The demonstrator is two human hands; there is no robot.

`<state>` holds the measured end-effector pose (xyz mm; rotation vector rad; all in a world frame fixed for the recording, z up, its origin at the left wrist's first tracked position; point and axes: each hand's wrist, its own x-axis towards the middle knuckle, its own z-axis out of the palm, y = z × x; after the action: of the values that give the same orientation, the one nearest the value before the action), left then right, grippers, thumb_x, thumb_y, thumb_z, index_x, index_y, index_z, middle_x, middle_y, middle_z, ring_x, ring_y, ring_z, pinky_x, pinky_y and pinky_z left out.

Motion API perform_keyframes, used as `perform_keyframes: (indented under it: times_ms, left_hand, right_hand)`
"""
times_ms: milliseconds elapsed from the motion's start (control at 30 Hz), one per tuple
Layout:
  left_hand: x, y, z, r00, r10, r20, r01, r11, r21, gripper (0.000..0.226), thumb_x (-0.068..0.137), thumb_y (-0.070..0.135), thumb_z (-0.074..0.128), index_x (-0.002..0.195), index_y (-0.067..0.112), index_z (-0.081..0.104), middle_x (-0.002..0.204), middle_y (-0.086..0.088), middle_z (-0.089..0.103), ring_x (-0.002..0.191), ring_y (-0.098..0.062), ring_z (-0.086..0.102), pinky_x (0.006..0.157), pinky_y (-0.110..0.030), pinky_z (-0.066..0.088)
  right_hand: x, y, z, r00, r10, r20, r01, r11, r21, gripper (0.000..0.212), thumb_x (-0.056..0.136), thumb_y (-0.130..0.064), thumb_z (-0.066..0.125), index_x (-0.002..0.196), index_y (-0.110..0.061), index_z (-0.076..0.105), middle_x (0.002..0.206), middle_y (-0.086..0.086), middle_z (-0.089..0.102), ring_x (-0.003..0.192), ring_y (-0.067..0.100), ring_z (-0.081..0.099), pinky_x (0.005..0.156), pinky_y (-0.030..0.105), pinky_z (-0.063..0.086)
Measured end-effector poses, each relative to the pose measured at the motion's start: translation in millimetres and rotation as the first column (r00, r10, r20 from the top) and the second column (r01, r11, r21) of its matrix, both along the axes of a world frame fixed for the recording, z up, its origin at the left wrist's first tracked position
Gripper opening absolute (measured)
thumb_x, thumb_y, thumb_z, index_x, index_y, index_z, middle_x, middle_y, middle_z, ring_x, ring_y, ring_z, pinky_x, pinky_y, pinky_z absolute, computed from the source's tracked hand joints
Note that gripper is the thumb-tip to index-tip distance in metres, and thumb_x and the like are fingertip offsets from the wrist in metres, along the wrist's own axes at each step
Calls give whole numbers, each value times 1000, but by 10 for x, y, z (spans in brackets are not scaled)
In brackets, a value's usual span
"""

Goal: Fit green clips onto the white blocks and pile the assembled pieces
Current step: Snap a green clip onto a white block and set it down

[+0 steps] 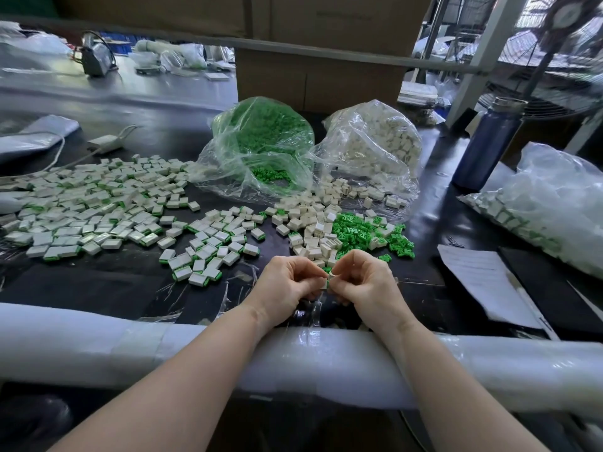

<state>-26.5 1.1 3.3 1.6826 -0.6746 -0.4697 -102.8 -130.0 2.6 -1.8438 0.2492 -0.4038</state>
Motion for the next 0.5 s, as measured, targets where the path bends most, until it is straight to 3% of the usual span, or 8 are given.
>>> perform_keyframes:
  times_ms: [300, 500]
  left_hand:
    - [-13, 26, 32, 999, -52, -2, 52, 998, 19, 13, 81, -5, 64, 77, 7, 67, 68, -5, 63, 61, -11, 57, 65, -18, 51]
    - [-22, 30, 50, 997, -73, 9, 72, 997, 31, 5, 82, -6, 63, 85, -5, 66, 66, -2, 61, 54, -1, 56, 61, -12, 49]
  right_hand:
    - [-24, -14, 13, 999, 37, -31, -36, 999, 30, 21, 76, 14, 64, 74, -6, 57, 58, 1, 61, 48, 7, 56, 48, 19, 46]
    - [-23, -12, 20, 999, 41, -32, -39, 997, 63, 22, 76, 16, 63, 73, -5, 55, 54, 1, 60, 45, 7, 54, 46, 18, 45]
